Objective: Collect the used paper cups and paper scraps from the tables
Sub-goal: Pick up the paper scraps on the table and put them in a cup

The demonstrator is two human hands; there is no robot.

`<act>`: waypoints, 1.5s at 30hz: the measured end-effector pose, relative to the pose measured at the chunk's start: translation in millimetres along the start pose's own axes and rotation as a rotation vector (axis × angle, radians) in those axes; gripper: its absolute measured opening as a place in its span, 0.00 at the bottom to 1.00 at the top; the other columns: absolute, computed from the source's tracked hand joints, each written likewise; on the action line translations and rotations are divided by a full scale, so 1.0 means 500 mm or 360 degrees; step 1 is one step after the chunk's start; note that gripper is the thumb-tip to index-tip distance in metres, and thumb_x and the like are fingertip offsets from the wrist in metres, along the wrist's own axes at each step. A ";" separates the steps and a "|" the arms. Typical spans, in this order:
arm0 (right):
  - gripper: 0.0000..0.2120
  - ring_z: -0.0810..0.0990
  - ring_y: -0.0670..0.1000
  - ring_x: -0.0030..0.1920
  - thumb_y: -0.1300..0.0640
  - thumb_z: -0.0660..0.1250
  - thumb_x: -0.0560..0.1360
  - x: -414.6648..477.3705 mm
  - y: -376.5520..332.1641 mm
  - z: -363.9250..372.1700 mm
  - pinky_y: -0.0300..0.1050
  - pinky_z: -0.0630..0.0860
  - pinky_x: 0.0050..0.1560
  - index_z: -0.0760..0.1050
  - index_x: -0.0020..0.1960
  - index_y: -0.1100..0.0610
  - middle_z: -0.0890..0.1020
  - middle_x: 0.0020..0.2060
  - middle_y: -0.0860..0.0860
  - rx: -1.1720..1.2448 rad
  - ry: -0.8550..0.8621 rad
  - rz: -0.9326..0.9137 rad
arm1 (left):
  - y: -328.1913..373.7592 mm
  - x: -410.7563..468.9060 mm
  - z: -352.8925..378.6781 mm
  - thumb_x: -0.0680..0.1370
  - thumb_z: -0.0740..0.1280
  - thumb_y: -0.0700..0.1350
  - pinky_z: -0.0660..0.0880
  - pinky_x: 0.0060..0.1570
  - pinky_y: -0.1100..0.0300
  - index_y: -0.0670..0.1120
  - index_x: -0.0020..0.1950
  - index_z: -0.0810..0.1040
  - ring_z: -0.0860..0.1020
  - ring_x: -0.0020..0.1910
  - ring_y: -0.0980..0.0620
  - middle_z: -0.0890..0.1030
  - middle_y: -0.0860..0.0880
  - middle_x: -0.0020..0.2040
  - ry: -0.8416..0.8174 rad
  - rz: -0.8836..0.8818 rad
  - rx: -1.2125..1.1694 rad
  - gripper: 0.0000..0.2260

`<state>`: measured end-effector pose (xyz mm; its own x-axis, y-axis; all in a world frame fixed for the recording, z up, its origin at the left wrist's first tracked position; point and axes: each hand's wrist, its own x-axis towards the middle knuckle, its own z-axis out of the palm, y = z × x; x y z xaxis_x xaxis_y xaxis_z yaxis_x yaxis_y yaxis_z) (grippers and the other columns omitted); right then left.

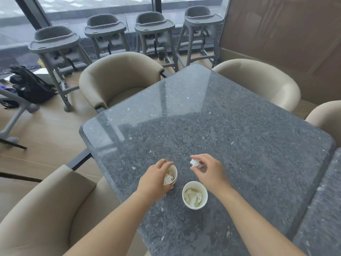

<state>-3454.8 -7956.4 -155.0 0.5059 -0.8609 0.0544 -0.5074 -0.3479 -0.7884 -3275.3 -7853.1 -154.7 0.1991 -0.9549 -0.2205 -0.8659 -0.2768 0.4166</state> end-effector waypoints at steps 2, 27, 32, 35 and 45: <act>0.16 0.75 0.37 0.45 0.58 0.73 0.68 -0.019 -0.041 0.013 0.23 0.68 0.45 0.77 0.54 0.47 0.77 0.45 0.38 0.0051 -0.0049 -0.0073 | -0.011 -0.029 0.006 0.70 0.72 0.54 0.74 0.55 0.55 0.59 0.71 0.58 0.66 0.66 0.51 0.60 0.58 0.72 -0.0031 -0.0011 -0.0011 0.34; 0.14 0.75 0.46 0.53 0.59 0.71 0.68 -0.145 -0.073 0.018 0.32 0.68 0.55 0.77 0.54 0.53 0.75 0.51 0.44 -0.0232 -0.0208 -0.0084 | -0.013 -0.138 -0.013 0.75 0.65 0.50 0.74 0.55 0.56 0.58 0.65 0.68 0.68 0.65 0.56 0.67 0.62 0.67 0.0056 0.0096 0.0047 0.18; 0.06 0.76 0.46 0.51 0.55 0.70 0.70 -0.176 -0.045 0.012 0.33 0.67 0.50 0.79 0.48 0.51 0.81 0.48 0.43 -0.0388 -0.0265 -0.0048 | -0.002 -0.120 0.003 0.75 0.64 0.44 0.74 0.50 0.55 0.57 0.63 0.69 0.72 0.61 0.50 0.71 0.59 0.65 -0.0104 0.0024 0.0234 0.18; 0.08 0.75 0.46 0.52 0.53 0.71 0.70 -0.185 -0.035 0.021 0.33 0.67 0.49 0.79 0.48 0.51 0.81 0.48 0.43 -0.0456 -0.0316 -0.0094 | -0.004 -0.113 0.006 0.74 0.63 0.41 0.72 0.47 0.55 0.57 0.61 0.70 0.74 0.57 0.49 0.75 0.57 0.60 -0.0038 0.0015 0.0340 0.18; 0.09 0.74 0.46 0.52 0.55 0.70 0.70 -0.180 -0.027 0.036 0.35 0.69 0.48 0.76 0.50 0.52 0.80 0.48 0.44 -0.0534 -0.0390 -0.0141 | 0.006 -0.092 0.012 0.71 0.63 0.36 0.66 0.43 0.56 0.52 0.60 0.70 0.75 0.56 0.47 0.76 0.52 0.56 -0.0104 0.0106 0.0525 0.20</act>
<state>-3480.7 -7867.5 -160.2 0.6880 -0.7227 -0.0666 -0.6331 -0.5528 -0.5419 -3289.8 -7809.4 -148.4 0.1167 -0.9577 -0.2631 -0.9799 -0.1542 0.1267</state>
